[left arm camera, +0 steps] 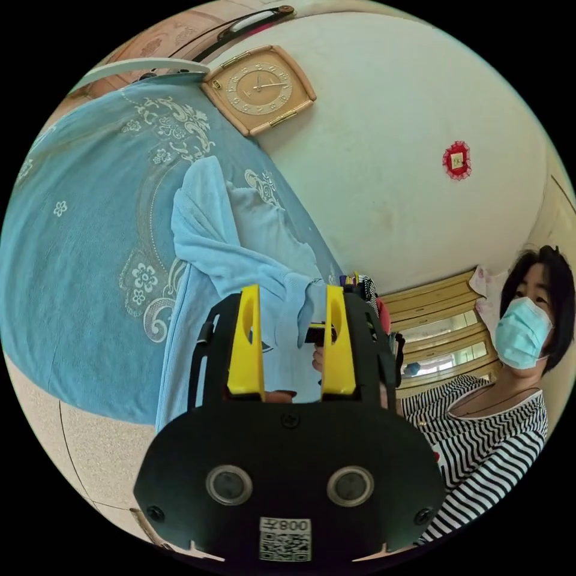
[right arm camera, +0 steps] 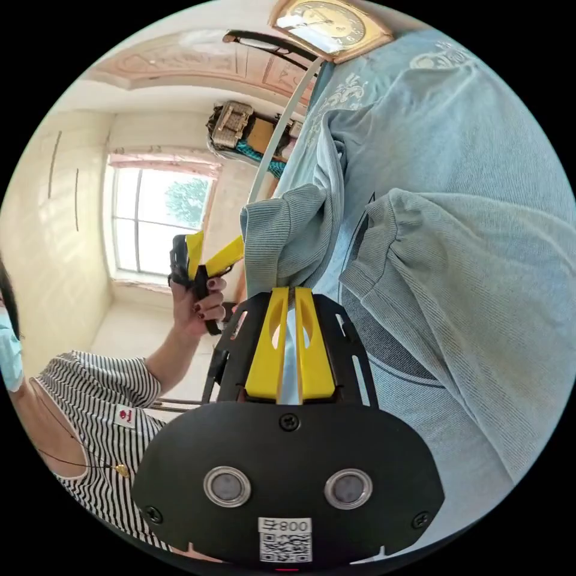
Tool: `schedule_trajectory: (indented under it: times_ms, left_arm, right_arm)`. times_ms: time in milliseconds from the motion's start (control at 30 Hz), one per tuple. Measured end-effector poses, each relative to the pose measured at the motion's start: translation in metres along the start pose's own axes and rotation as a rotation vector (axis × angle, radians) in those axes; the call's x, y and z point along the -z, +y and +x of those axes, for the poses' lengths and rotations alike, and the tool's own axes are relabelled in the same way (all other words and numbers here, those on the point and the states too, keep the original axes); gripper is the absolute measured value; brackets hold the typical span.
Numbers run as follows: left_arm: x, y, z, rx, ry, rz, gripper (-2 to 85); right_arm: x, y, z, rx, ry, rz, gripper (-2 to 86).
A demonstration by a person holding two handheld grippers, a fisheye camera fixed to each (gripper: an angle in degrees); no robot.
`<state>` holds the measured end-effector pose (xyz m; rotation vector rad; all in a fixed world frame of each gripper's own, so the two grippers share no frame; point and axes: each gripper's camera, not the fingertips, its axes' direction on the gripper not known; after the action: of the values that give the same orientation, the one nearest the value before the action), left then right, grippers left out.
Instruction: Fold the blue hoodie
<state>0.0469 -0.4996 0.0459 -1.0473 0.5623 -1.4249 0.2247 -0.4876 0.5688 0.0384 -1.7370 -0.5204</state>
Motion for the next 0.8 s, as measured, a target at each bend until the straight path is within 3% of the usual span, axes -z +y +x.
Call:
schedule_trajectory:
  times_ms: [200, 333, 500, 567, 800]
  left_arm:
    - [-0.051, -0.025, 0.006, -0.076, -0.128, -0.217, 14.4]
    - [-0.054, -0.006, -0.003, -0.057, -0.237, -0.243, 6.9]
    - [-0.037, 0.040, -0.032, 0.089, -0.101, -0.112, 5.0]
    - [-0.036, 0.065, -0.048, 0.187, 0.069, 0.012, 4.7]
    - [-0.077, 0.094, -0.048, 0.261, 0.440, 0.270, 4.4]
  right_arm:
    - [-0.035, -0.001, -0.069, 0.156, 0.298, -0.087, 1.7]
    - [-0.040, 0.004, -0.089, 0.170, 0.343, -0.072, 1.6]
    - [-0.016, 0.010, -0.092, 0.091, 0.204, 0.031, 1.7]
    - [-0.008, 0.006, -0.097, 0.090, 0.152, 0.055, 1.7]
    - [0.053, -0.038, -0.156, 0.245, 0.145, -0.047, 1.7]
